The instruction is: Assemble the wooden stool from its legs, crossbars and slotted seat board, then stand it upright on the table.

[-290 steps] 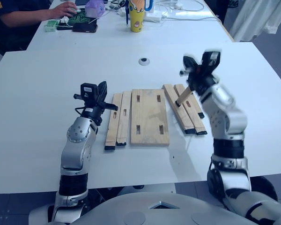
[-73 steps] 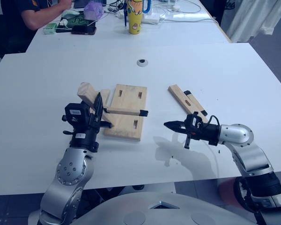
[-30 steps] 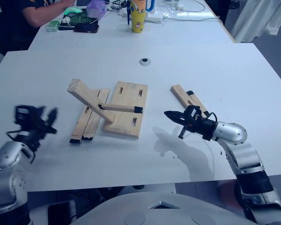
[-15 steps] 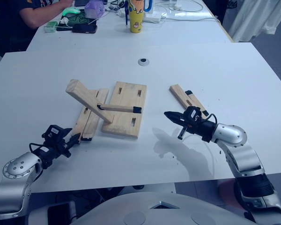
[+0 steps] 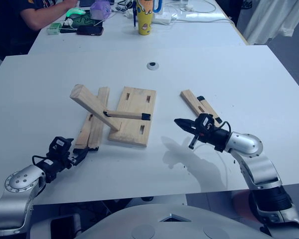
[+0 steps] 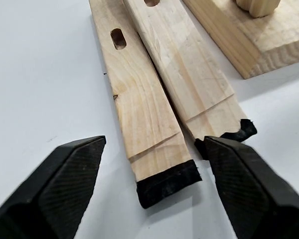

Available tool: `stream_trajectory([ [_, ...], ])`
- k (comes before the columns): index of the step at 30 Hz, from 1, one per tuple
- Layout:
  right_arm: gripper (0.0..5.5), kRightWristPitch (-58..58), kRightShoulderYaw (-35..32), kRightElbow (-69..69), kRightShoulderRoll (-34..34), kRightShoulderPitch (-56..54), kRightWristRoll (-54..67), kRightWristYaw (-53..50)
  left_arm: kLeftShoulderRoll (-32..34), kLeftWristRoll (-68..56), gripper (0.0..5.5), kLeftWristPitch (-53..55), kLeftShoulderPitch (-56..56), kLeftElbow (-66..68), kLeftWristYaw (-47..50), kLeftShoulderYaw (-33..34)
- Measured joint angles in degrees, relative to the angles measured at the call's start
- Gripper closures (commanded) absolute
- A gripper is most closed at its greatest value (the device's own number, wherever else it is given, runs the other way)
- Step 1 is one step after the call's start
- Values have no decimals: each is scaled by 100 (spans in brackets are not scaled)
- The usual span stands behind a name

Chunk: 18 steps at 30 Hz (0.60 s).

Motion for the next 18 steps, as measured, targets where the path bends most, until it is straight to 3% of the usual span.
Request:
stream_trajectory([
  [7, 550, 19, 7, -1, 0, 0, 2, 21, -61, 36, 185, -250, -17, 204, 69, -13],
  [18, 550, 27, 8, -4, 0, 0, 5, 55, -123, 87, 342, -632, -7, 556, 205, 27],
])
